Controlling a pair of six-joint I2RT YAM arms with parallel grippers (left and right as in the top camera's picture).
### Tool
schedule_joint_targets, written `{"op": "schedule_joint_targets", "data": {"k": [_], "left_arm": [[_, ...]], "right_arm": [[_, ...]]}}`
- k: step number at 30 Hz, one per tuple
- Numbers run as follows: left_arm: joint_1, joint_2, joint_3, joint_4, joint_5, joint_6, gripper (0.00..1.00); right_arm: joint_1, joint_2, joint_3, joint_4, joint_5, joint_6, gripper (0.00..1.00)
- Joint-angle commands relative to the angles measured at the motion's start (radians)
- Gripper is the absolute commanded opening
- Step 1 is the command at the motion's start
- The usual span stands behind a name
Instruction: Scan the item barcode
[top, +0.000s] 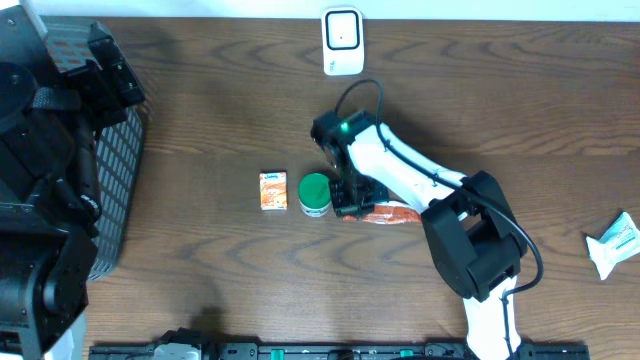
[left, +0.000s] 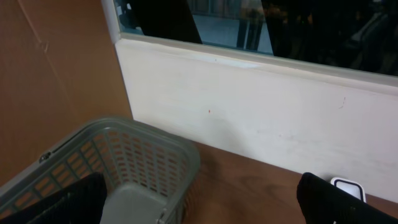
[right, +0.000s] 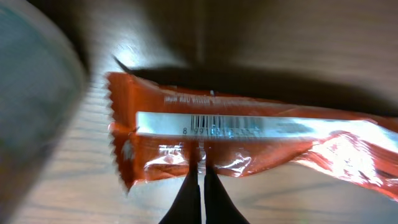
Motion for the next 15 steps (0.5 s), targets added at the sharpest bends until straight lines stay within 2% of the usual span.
{"op": "schedule_joint_targets", "data": {"k": [1, 7, 15], "left_arm": [[0.004, -0.002, -0.004, 0.005, -0.013, -0.010, 0.98], [0.004, -0.002, -0.004, 0.005, -0.013, -0.010, 0.98], [0.004, -0.002, -0.004, 0.005, -0.013, -0.010, 0.98]], "right_arm": [[0.018, -0.001, -0.083, 0.040, -0.073, 0.039, 0.01], [0.027, -0.005, -0.100, 0.069, -0.074, 0.047, 0.01], [0.023, -0.073, 0.059, -0.022, -0.031, 0.047, 0.01]]}}
